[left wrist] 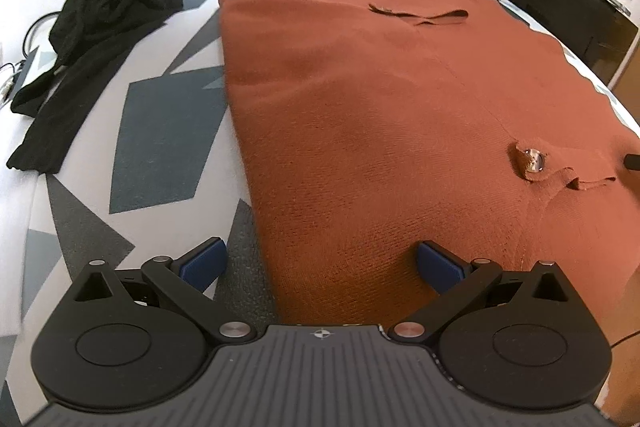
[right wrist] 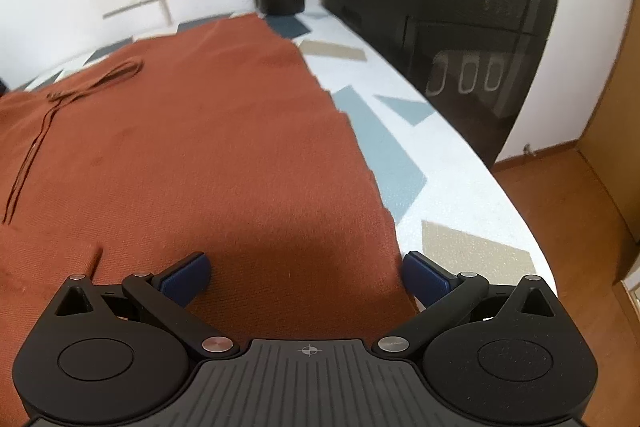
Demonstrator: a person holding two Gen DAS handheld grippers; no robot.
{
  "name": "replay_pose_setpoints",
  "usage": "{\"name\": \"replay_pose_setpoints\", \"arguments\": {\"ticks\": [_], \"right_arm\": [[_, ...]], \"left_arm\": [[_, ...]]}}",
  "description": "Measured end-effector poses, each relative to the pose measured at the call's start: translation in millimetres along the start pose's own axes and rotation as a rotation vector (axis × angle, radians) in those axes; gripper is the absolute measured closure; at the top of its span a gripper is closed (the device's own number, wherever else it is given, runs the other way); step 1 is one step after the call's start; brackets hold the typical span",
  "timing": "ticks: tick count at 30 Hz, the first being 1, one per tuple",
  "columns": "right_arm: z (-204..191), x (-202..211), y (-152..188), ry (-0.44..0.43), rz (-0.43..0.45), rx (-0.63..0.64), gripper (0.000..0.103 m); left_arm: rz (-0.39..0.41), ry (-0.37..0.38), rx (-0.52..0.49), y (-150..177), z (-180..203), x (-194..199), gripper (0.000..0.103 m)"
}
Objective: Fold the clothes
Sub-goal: 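Move the right tool down to the sweater's folded edge and close on it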
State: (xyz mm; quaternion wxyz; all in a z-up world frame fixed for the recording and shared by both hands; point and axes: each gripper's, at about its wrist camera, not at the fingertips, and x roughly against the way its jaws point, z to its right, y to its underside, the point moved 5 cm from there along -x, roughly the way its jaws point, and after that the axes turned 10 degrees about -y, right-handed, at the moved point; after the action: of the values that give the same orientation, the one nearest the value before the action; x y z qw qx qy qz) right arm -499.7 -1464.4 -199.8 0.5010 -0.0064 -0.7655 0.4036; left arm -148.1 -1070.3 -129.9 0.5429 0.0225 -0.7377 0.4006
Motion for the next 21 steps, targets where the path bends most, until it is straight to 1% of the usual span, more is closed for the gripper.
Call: {"name": "replay_pose_setpoints", "arguments": {"ticks": [3,7,11,14,15,16,17,18,19,20,21], "right_arm": [[7,10,9,0.003,-0.019,-0.007,0.001],[17,19,20,0.014,-0.016,-0.037,0.001],[13,21,25,-0.004,-0.013,-0.023,0.001],[-1,22,23,-0.037,-0.013,0.015,0.016],[-5,22,21,-0.048,-0.012,0.023,0.026],[-9,23,19,-0.055,-0.011,0.028,0.033],[-11,24,18,-0.054,-0.011,0.031,0.036],[-13,25,17,-0.066,-0.008,0.031,0.05],[-14,27,16,-0.089,-0.004,0.03,0.07],[-16,28,15,-0.119,-0.006,0.021,0.077],[-19,28,15,-0.138,-0.011,0.019,0.084]], "left_arm": [[-0.05,0.015,-0.028,-2,-1,0,0.0],[-0.108,0.031,-0.058,3,-3,4,0.0],[-0.094,0.036,-0.069,10,-5,7,0.0],[-0.103,0.012,-0.037,9,-2,7,0.0],[-0.11,0.006,-0.03,8,-2,7,0.0],[-0.116,0.004,-0.021,7,-2,7,0.001],[-0.121,0.001,-0.011,6,-2,7,0.003],[-0.121,0.0,-0.006,5,-2,8,0.006],[-0.116,0.003,-0.004,4,-1,11,0.015],[-0.108,0.011,-0.003,3,0,14,0.029],[-0.105,0.023,-0.011,3,3,16,0.035]]}}
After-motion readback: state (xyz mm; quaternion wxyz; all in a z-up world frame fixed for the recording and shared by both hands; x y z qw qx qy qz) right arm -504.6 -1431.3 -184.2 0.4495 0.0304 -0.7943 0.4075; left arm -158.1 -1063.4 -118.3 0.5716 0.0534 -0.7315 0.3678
